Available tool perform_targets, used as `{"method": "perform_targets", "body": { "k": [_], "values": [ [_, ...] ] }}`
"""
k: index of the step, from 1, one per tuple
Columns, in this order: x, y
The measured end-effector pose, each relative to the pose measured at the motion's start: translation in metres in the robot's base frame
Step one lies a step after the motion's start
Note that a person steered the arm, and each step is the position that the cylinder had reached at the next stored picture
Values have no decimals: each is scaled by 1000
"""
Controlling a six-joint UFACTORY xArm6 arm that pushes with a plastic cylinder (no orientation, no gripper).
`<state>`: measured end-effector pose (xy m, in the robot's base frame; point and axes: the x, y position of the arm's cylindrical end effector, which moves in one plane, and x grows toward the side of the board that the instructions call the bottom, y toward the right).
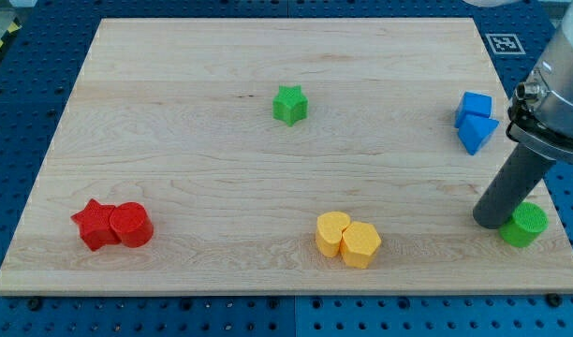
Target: Slide the green star towards the green circle
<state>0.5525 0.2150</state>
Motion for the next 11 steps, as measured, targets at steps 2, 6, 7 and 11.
{"method": "perform_targets", "body": {
  "k": [2,6,7,11],
  "values": [
    [-47,-111],
    [-207,-307],
    [-189,-280],
    [-157,-163]
  ]
}}
